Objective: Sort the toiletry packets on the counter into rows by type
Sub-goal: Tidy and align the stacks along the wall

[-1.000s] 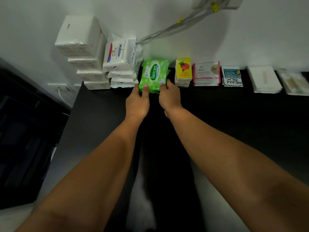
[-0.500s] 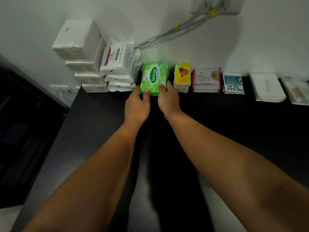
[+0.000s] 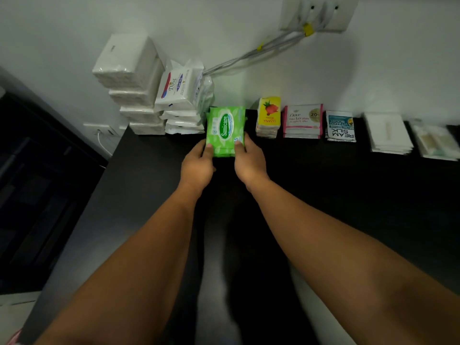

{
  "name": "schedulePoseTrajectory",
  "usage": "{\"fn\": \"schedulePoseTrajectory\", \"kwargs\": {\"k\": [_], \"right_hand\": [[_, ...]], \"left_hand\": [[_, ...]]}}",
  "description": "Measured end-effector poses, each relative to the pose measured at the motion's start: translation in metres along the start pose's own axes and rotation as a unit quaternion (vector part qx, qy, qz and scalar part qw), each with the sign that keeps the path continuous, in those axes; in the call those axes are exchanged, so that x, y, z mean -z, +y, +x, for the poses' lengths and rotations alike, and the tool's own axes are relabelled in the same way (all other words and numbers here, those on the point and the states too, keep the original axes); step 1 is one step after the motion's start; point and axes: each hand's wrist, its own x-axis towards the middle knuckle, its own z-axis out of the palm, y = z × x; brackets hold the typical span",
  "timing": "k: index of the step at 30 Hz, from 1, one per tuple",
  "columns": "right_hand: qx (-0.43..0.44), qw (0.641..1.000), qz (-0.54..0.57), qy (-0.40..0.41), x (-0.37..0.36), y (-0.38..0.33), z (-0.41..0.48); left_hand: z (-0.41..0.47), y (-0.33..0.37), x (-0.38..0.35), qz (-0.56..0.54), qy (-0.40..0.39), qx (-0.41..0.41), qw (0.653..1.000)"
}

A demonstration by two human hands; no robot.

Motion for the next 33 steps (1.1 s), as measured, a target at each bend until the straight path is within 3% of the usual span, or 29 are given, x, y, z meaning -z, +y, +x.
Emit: {"fn": "schedulePoseTrajectory", "kwargs": {"k": [5,11,17,24,33], "right_hand": [[-0.027,0.999,0.043,0.002,0.009,0.005,-0.043],[-0.021,0.999,0.042,0.015,0.011,0.007,-0.08],[-0.001,0.994,-0.009,0.113,-0.005,0.006,-0.093],[-0.022,0.993,0.038,0.113,-0.009,-0.006,-0.039],[-0.021,0.994,-0.044,0.098,-0.007,-0.014,0.021]], "left_hand": [[-0.035,-0.007,0.013,0.054,-0.018,-0.001,0.998],[-0.066,-0.007,0.026,0.128,-0.038,-0.073,0.988],[-0.074,-0.007,0.026,0.063,-0.063,-0.116,0.989],[-0.035,0.004,0.016,0.094,-0.05,-0.162,0.981],[0.02,0.023,0.0,0.085,-0.054,-0.151,0.983]]}}
